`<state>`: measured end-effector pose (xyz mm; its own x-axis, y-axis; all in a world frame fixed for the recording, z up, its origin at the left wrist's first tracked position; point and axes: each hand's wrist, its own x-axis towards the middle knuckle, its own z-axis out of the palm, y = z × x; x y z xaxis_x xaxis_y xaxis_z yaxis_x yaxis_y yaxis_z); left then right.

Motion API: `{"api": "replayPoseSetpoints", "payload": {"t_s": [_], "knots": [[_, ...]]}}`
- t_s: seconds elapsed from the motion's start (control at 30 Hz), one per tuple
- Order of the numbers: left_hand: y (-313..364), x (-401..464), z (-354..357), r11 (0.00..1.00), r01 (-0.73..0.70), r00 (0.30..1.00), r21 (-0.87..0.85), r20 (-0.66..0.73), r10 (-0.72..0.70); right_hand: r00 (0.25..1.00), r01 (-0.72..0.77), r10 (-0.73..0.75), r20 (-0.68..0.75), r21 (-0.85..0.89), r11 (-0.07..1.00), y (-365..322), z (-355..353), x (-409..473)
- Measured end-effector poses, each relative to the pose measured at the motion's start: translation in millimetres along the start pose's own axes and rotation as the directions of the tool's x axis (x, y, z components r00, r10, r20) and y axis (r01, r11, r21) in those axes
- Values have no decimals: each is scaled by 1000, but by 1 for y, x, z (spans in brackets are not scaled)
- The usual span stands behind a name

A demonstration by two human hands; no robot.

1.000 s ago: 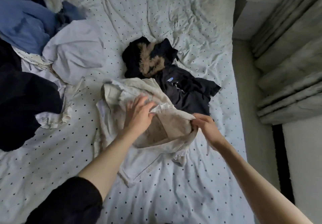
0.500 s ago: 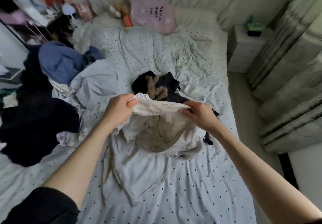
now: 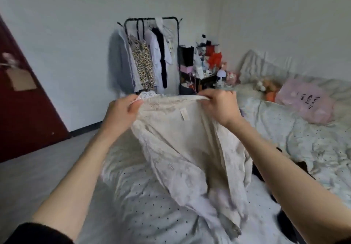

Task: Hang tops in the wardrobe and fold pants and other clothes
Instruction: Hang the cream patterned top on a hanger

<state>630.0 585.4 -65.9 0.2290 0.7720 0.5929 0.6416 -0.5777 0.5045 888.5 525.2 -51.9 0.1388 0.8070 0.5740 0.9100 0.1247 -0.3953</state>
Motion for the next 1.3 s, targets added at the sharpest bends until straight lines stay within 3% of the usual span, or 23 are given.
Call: {"api": "replayPoseSetpoints", "payload": {"t_s": [0.2,0.33,0.47,0.53,0.67,0.83,0.93,1.0,1.2,1.3], "knots": [[-63,-84,-186,966,252,943,67,-241,-229,943,298,-323,78,227,927,-191,58,8],[-90,-162,-278,879,475,846,-49,-250,-471,892,332,-430,139,443,833,-288,95,-21],[-107,-248,-348,782,616,742,-95,-264,-616,817,295,-531,225,629,719,-376,133,-62],[-111,-287,-379,725,682,670,-100,-312,-673,736,269,-613,286,707,654,-415,149,-84],[-108,-363,-432,569,815,470,-105,-455,-756,461,183,-792,400,830,526,-484,181,-135],[-101,-430,-476,450,888,328,-94,-557,-763,186,122,-910,370,910,395,-561,211,-185],[-98,-460,-500,375,927,287,3,-649,-705,64,107,-950,307,944,312,-608,223,-207],[-95,-476,-513,283,958,223,37,-716,-662,-6,93,-965,261,961,259,-639,228,-218],[-85,-512,-537,85,996,60,20,-868,-493,-43,-14,-995,87,996,88,-723,221,-238],[-75,-533,-547,-53,998,-53,-33,-903,-427,-135,-58,-991,-14,998,-6,-760,216,-258]]}}
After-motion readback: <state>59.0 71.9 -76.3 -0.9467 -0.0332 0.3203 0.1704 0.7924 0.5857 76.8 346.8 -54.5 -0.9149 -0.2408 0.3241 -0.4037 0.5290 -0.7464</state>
